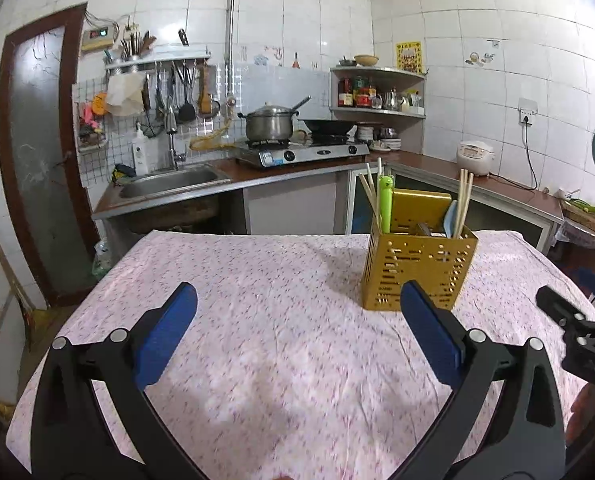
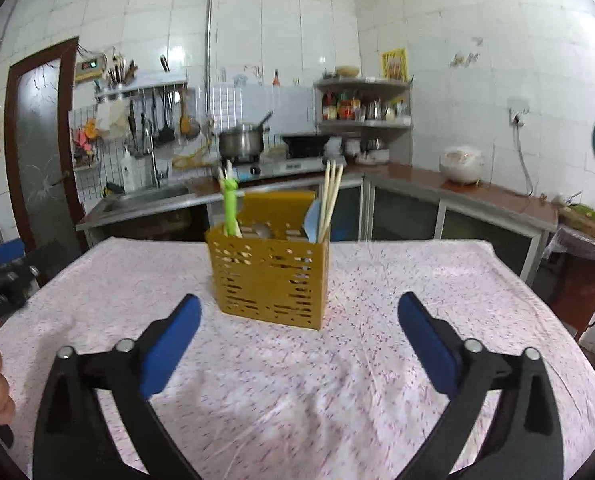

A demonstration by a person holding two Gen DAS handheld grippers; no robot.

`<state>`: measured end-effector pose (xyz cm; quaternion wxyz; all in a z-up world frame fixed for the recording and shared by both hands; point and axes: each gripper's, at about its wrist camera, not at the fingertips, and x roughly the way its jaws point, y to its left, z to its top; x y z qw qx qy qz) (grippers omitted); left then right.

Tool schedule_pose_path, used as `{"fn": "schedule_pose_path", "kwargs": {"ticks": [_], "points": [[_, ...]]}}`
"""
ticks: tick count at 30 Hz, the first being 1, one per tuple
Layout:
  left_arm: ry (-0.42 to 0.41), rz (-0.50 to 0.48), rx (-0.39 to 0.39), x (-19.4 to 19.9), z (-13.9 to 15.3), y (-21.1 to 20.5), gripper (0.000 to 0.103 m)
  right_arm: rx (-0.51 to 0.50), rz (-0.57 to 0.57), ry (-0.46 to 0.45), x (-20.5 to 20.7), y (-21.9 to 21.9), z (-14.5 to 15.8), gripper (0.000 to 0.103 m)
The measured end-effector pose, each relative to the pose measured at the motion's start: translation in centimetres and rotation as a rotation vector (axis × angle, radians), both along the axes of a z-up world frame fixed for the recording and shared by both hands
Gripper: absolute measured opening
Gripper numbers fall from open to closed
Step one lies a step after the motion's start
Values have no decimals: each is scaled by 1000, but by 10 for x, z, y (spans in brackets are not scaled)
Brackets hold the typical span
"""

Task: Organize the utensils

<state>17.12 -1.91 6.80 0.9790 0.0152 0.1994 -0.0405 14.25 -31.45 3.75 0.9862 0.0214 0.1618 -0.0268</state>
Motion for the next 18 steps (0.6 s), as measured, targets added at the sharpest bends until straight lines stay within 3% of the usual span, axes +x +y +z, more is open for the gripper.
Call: {"fn": "schedule_pose_path", "kwargs": {"ticks": [2, 7, 18], "points": [[-23, -9, 18, -22, -2, -4, 98, -17, -27, -48, -25, 12, 6, 99], [-60, 1, 41, -64, -8, -8, 98, -91, -57, -57, -59, 37, 7, 99], [-49, -1, 10, -102, -26, 4, 98, -81, -154, -38, -98, 31, -5, 99]]}}
